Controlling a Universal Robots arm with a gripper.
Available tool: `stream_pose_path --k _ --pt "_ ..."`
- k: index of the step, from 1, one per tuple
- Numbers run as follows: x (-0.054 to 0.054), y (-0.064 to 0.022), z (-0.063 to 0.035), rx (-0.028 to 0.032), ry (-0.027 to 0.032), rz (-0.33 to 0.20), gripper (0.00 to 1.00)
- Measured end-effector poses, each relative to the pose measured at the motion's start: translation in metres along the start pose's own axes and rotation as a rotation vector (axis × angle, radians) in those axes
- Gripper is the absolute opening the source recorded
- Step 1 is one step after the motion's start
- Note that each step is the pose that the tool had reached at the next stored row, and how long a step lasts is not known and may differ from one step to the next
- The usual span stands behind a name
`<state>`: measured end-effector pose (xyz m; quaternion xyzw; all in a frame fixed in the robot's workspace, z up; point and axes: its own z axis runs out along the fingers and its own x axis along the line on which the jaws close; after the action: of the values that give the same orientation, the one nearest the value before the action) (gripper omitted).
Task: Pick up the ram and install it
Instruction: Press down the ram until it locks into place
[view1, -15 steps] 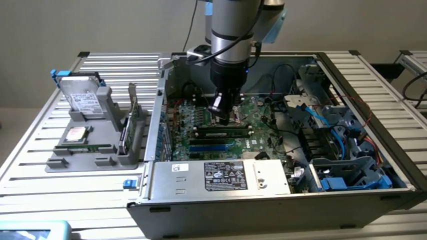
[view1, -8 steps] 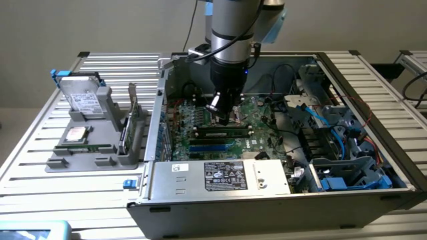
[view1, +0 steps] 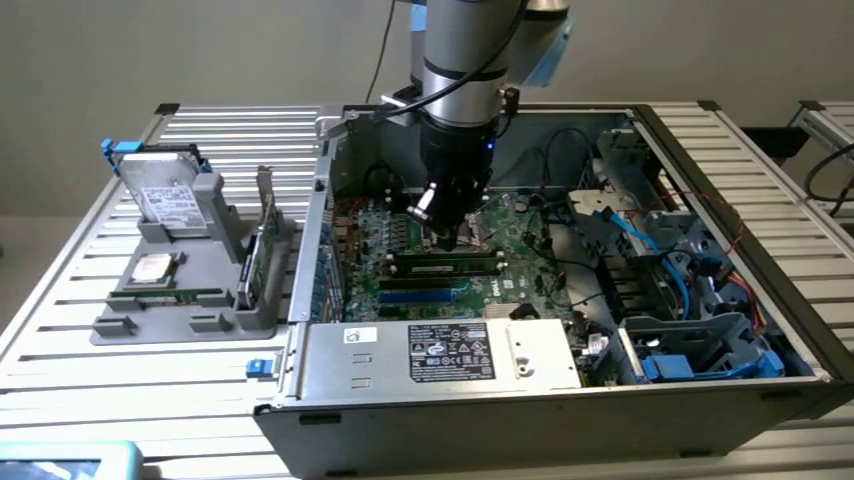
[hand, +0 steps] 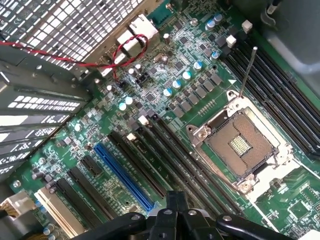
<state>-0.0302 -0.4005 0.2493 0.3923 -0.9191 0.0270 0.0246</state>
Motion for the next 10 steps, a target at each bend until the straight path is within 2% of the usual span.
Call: stream_pose_path --k 10 --pt "0.0 0.0 0.0 -0.0088 0.0041 0.134 0.11"
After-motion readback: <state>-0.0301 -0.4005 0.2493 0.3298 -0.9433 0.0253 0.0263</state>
